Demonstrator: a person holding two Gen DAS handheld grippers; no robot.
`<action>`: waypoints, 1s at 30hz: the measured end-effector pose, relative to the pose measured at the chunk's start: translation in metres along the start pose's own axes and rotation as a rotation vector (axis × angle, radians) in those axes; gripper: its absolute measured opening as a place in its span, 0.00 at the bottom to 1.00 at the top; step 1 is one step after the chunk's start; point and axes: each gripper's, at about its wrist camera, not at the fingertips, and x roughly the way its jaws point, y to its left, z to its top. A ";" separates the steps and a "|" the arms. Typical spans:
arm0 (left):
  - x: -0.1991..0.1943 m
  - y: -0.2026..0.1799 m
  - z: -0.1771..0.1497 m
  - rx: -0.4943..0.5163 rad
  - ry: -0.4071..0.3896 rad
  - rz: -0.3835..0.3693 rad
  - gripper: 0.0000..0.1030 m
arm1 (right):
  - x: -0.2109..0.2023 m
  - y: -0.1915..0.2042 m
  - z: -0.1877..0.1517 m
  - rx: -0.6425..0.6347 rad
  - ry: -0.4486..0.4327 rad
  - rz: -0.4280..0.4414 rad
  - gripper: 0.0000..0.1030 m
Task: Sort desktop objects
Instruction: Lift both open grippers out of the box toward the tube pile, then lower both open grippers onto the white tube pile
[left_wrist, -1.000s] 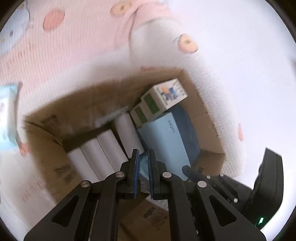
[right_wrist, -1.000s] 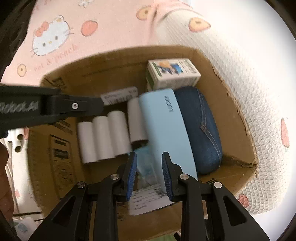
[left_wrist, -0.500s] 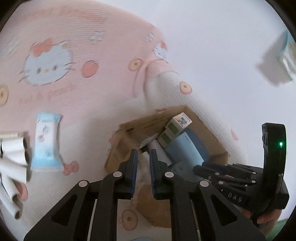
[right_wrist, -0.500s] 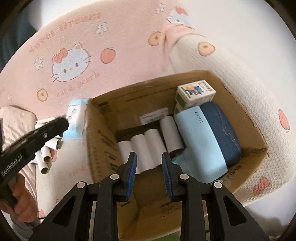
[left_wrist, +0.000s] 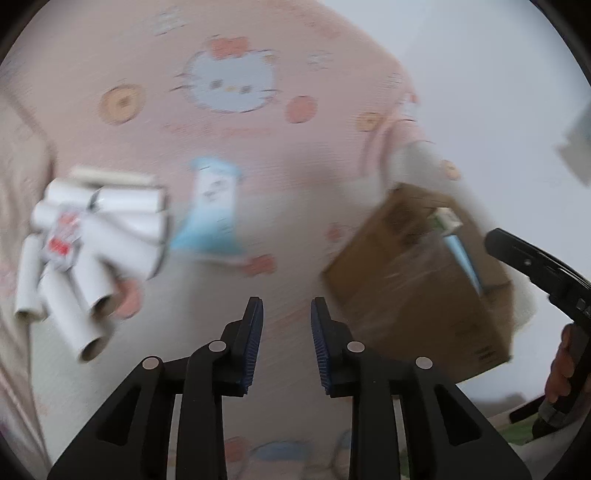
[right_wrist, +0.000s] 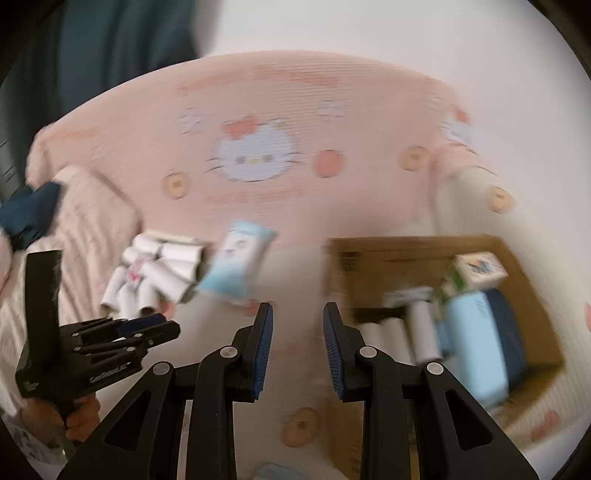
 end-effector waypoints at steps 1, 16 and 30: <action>-0.002 0.010 -0.002 -0.023 0.000 0.012 0.30 | 0.007 0.011 0.000 -0.029 0.005 0.040 0.24; -0.024 0.092 0.005 -0.249 -0.102 0.082 0.45 | 0.086 0.081 -0.012 -0.153 0.013 0.236 0.24; -0.005 0.134 0.023 -0.248 -0.119 0.268 0.50 | 0.190 0.107 -0.005 0.017 0.093 0.347 0.24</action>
